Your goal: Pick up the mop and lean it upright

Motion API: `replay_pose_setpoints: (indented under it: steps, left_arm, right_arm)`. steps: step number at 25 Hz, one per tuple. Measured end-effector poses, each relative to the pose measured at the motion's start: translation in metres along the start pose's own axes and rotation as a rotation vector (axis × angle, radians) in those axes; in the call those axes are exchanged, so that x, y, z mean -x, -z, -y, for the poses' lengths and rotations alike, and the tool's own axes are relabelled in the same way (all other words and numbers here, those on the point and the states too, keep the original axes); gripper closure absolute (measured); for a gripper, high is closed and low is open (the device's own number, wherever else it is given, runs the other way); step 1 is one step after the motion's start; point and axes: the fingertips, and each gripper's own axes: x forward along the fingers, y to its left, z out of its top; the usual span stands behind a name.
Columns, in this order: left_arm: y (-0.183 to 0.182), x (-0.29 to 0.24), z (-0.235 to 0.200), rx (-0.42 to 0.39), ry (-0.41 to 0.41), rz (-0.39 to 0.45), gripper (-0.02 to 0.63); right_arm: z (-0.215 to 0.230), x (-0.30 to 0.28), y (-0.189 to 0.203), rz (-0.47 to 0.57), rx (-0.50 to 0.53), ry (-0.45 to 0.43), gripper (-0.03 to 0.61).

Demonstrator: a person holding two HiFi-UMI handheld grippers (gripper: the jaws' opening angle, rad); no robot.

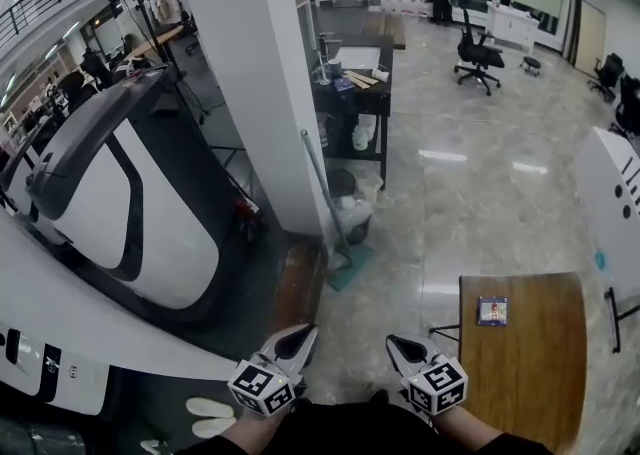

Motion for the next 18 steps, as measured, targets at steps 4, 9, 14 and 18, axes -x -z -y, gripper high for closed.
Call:
replay_pose_setpoints:
  steps: [4,9,14,18]
  left_arm:
    - [-0.003,0.025,0.014,-0.011,0.078,0.032,0.594]
    - [-0.005,0.081,0.018,-0.081,0.159,0.048,0.594]
    - [-0.009,0.142,0.019,-0.196,0.188,0.035,0.595]
    - [-0.007,0.169,0.023,-0.202,0.252,0.050,0.594]
  right_arm:
    - [-0.031,0.009,0.006,0.018,-0.004,0.049,0.577]
    - [-0.086,0.008,0.017,0.052,-0.032,0.119,0.575]
    - [-0.147,0.005,0.024,0.083,-0.039,0.173,0.575]
    - [-0.187,0.008,0.028,0.081,-0.028,0.188,0.575]
